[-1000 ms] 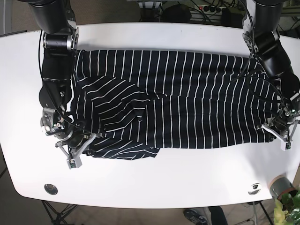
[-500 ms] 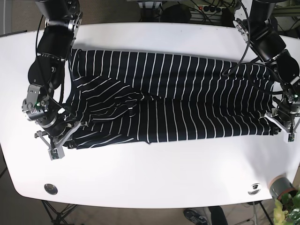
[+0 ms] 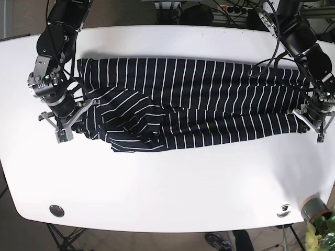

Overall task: Fold the T-shirt properly
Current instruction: 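Fold the grasped side over the shirt with both grippers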

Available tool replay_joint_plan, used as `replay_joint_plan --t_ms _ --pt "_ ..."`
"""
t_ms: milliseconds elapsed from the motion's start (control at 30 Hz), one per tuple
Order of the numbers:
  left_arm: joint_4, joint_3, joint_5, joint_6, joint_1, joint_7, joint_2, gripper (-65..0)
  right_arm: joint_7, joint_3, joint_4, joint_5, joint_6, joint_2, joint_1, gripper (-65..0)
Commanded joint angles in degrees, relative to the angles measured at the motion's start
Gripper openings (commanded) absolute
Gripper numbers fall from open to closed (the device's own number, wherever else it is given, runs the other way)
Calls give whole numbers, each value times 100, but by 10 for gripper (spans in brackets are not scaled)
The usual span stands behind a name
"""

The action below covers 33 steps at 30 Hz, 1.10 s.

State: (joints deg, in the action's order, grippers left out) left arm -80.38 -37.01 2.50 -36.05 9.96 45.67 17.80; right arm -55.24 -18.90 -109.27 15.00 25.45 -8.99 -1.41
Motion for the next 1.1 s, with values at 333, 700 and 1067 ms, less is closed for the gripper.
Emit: replay_joint_plan --t_ms 333,700,1067 --pt "-107 -22 44 23 -15 -97 123 -650 -89 4 628 51 -35 218 831 -357" --pt "-125 -22 44 23 -24 -97 123 -650 -194 391 1763 51 -9 587 1614 -32" --pt "-98 -13 44 14 -24 -97 132 -650 -150 426 2897 51 -18 693 1974 -63"
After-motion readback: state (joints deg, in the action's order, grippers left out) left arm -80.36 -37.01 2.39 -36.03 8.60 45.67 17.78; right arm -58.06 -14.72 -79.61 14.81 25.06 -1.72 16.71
